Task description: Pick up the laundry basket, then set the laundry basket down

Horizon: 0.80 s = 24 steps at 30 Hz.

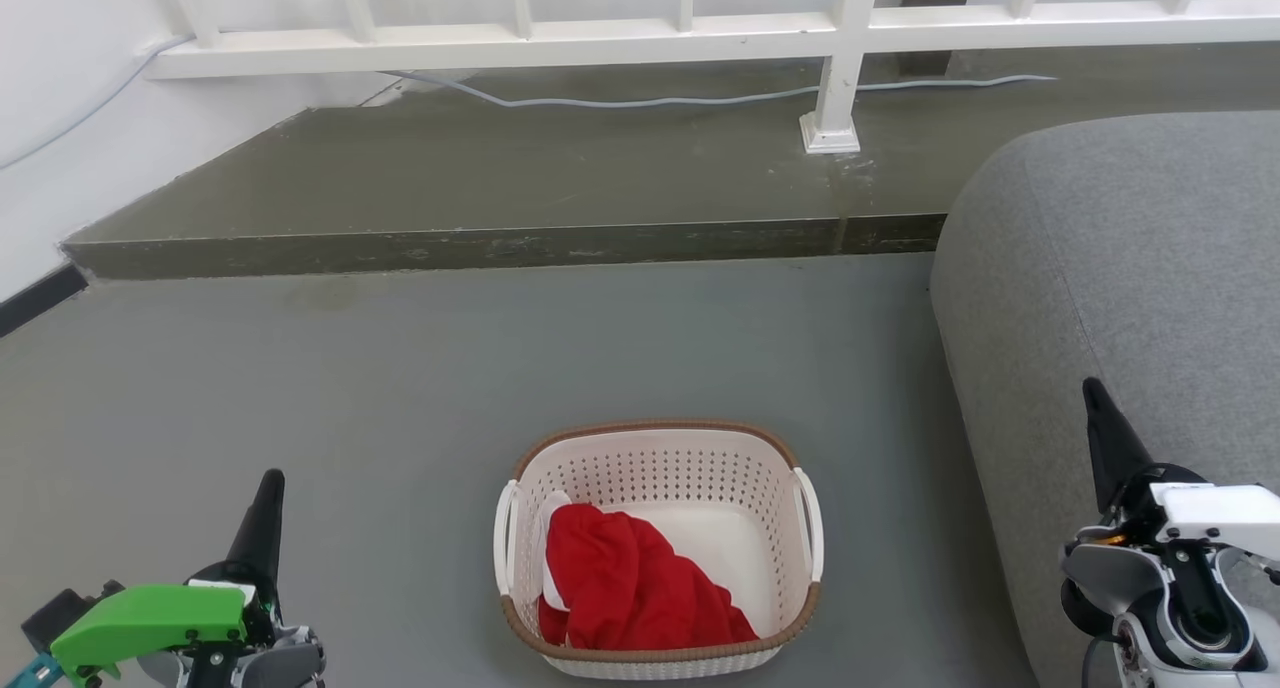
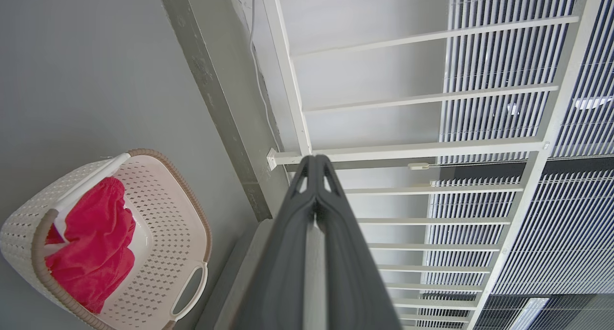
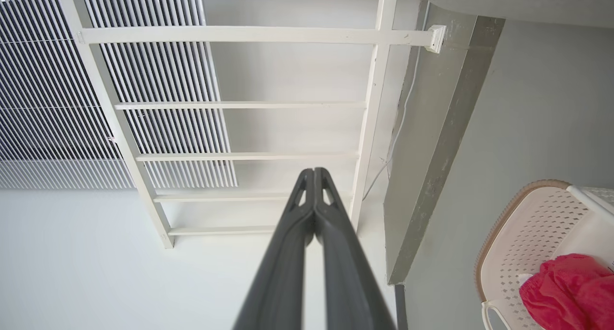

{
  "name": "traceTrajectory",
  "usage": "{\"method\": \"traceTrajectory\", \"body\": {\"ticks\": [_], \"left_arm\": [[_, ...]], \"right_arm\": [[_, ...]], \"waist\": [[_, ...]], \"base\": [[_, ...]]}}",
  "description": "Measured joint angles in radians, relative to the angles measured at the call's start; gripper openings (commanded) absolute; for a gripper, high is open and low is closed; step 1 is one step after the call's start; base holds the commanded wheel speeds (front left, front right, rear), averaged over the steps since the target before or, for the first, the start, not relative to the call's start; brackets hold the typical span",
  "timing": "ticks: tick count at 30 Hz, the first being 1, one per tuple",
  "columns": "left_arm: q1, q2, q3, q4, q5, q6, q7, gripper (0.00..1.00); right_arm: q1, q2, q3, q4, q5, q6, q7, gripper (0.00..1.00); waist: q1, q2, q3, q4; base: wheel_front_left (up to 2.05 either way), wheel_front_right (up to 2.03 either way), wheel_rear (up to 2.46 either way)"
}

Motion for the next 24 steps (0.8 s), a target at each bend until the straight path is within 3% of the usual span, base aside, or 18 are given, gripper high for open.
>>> {"method": "traceTrajectory", "body": {"ticks": [6,24], "left_arm": [[-0.011,0.001,0.006,0.016,-0.067,-0.012,0.014,0.00],[-0.025,0.001,0.011,0.023,-0.068,-0.017,0.014,0.00]], "right_arm": [[-0.005,-0.001,-0.019,0.004,0.063,0.016,0.012,0.00],[-0.016,-0.001,-0.021,0.011,0.063,0.016,0.013,0.00]], "waist": [[0.0000,0.0000,-0.001,0.004],[0.0000,0.0000,-0.002,0.004]], "base": [[0.00,0.00,0.00],[0.00,0.00,0.00]]}}
